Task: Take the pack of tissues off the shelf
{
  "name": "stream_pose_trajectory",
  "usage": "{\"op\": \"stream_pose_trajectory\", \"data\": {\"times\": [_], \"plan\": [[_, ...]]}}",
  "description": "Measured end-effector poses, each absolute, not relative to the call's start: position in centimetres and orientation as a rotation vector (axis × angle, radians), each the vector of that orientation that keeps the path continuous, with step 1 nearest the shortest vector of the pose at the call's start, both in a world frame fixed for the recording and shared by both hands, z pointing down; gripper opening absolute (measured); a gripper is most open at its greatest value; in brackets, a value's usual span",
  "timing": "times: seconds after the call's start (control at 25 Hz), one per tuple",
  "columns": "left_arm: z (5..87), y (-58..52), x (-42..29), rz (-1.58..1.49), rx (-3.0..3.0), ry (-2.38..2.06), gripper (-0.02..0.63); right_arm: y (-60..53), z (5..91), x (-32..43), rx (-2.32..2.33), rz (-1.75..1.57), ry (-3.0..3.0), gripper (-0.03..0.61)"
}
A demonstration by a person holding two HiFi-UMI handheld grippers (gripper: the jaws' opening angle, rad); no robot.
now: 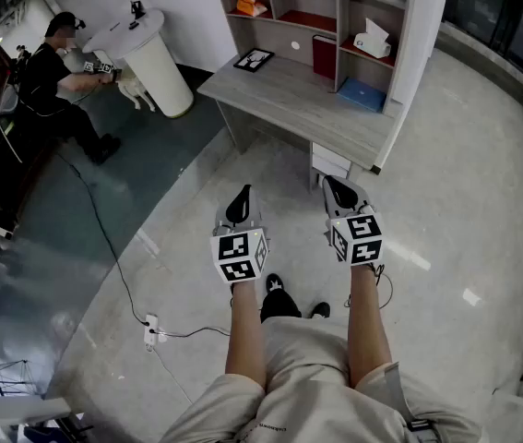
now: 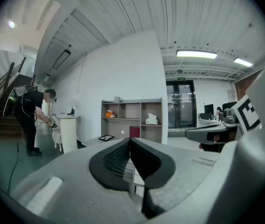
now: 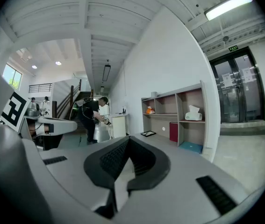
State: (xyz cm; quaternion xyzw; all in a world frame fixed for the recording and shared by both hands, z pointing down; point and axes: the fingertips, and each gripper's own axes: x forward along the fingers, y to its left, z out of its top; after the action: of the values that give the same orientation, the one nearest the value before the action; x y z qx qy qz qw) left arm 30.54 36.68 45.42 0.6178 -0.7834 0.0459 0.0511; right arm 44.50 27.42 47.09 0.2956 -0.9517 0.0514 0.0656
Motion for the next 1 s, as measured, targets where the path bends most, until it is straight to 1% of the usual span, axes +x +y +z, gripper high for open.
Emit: {"op": "stream_pose_trajectory", "data": {"times": [0.2, 0.48, 0.84, 1.0], "plan": [[45.6, 36.1, 30.2, 0.109, 1.877, -2.389, 0.009, 27.0, 47.7, 44.3, 0.904, 0.137, -2.879, 0.014], [47.2, 34.3, 28.8, 0.137, 1.882, -2.363, 0.009, 24.3, 48.3, 42.9, 0.920, 0.263, -2.932, 0.015], [45.9, 28.5, 22.9, 0.144, 1.932, -2.313, 0.009, 19.3, 46.7, 38.0, 0.948, 0.265, -2.951, 0.015], [43.9, 24.2, 19.9, 0.020, 1.943, -2.297, 0.009, 15.6, 44.7, 36.3, 0.984, 0.216, -2.938, 0.017]]}}
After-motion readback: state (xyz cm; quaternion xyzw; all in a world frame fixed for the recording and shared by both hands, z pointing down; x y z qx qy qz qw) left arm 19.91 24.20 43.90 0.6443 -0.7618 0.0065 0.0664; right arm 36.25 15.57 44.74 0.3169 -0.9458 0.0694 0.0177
